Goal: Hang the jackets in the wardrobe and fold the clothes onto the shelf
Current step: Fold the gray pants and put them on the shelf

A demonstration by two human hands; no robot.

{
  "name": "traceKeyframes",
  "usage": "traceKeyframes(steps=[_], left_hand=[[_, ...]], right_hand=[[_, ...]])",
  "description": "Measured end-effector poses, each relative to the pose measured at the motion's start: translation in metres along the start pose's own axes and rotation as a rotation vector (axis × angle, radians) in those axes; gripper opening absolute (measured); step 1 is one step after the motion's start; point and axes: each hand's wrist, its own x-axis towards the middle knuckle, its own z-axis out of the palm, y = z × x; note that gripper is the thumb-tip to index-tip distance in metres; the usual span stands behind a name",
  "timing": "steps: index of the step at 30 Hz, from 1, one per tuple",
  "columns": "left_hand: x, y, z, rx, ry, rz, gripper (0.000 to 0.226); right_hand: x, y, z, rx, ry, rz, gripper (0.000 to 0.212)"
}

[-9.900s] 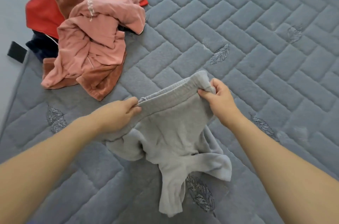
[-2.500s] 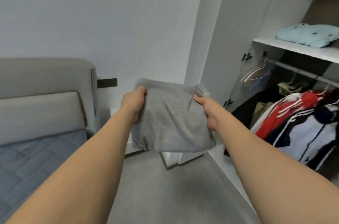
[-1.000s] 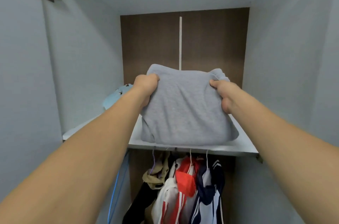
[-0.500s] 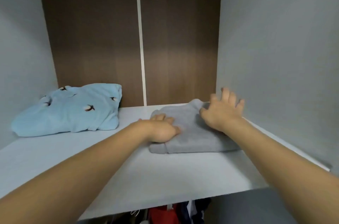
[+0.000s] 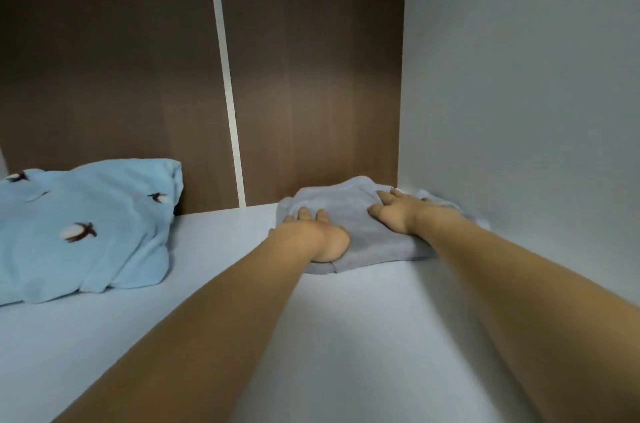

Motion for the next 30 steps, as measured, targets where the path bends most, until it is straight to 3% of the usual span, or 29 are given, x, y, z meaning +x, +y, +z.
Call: traceKeyframes(steps=[5,9,14,24,30], left_hand=[[0.037,0.013,-0.003,0.001,0.004,-0.061,0.075],[0.057,0.021,-0.012,0.230,0.023,-0.074,0.083],[0.054,0.026,-0.015,-0.032,0.007,-0.133,0.083],[0.054,0.030,-0.014,-0.053,-0.005,-0.126,0.077],[0.064,0.028,-0.009,-0.053,0.080,-0.127,0.072]], right_hand=[[0.047,0.005,-0.005,0.084,-0.064,-0.013,0.073],[0.073,0.008,-0.006,0.092,-0.068,-0.086,0.073],[0.087,0.011,-0.004,0.106,-0.021,-0.105,0.073],[0.088,0.012,-0.004,0.095,-0.011,-0.120,0.070],[0.037,0.006,-0.010,0.043,0.389,-0.191,0.045]])
